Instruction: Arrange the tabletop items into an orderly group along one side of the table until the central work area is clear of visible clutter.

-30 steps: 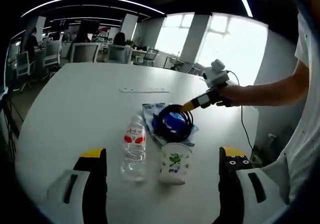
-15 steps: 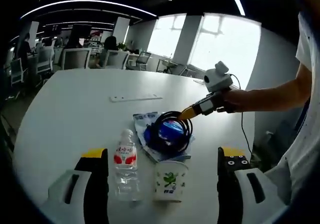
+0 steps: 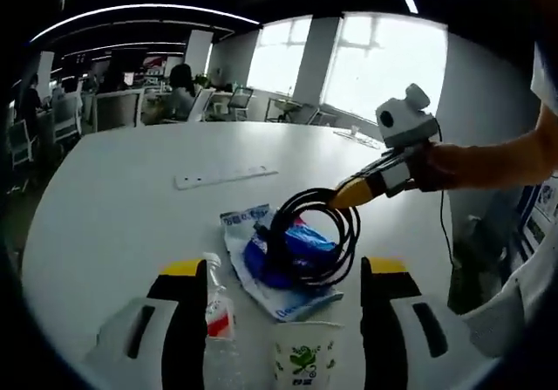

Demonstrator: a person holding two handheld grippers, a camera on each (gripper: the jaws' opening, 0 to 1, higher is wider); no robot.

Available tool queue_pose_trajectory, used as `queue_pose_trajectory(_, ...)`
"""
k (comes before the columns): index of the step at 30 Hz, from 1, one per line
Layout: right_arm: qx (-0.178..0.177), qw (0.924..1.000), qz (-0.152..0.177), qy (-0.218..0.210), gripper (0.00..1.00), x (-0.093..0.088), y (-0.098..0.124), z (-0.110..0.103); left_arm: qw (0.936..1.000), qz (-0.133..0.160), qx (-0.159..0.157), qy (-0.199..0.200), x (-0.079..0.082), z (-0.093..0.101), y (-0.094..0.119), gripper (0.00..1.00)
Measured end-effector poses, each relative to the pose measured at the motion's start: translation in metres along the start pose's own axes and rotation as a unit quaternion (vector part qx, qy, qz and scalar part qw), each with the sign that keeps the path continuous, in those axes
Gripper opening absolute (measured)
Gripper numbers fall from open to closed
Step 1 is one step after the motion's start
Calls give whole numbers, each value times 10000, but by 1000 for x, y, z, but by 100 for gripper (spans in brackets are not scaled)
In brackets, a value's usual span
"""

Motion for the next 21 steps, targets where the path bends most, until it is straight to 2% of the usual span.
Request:
queue_pose_trajectory(3,66,9998,176,-17,0,4,10,-6,10000,60,-41,-14,12,2,-9,69)
queue_pose_trajectory(7,171,9990,420,-8,0,9,26,-15,9999,78,-116,10,23,6,-18,60)
queue_pose_trajectory(10,194,9981,581,-26,0,12,36,-17,9998,-17,-179,-37,31,11,-26,57)
queue_pose_trajectory(16,192,9965,802,-103,0,10,54,-15,9995,-74,-267,-134,45,20,-34,46)
queue_pose_trajectory(19,153,9959,889,-117,0,6,63,-12,9987,-68,-390,-311,54,32,-39,41)
queue_pose_trajectory(21,153,9946,1012,-155,0,5,71,-10,9983,-81,-502,-268,59,38,-42,40)
Point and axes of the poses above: the point that each gripper's makers call its tool centre point, and the gripper's own axes: y roughly backward along the fingers, z roughly to its right, x roughly out of its top, the point moved 5 cm from there along y, roughly backward along the fingers, and after that the axes turned 12 degrees about -z, right-handed, at the moved point
